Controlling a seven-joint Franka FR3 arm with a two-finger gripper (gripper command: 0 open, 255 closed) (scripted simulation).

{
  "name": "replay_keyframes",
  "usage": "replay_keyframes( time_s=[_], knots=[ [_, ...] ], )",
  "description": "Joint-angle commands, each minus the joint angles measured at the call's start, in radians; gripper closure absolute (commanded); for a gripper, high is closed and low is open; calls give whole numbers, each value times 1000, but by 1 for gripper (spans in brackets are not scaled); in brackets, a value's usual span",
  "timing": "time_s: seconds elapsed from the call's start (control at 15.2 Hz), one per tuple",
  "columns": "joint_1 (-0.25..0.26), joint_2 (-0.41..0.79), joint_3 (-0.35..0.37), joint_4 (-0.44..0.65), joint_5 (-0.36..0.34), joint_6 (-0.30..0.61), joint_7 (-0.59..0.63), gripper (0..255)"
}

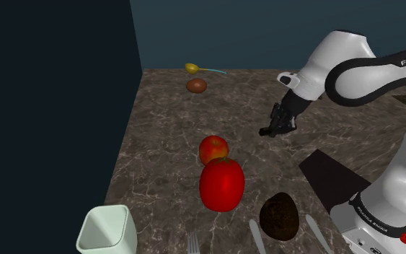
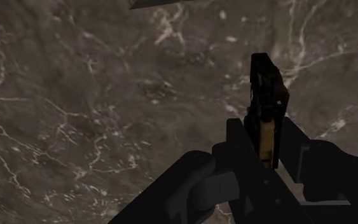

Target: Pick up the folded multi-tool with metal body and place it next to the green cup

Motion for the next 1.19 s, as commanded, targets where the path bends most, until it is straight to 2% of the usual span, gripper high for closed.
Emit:
replay_keyframes(
  time_s=[0.0,1.12],
  knots=[
    [-6,-27,11,14,-4,-42,12,255],
    [-24,-156,64,174,-12,-328,67,255]
  ],
)
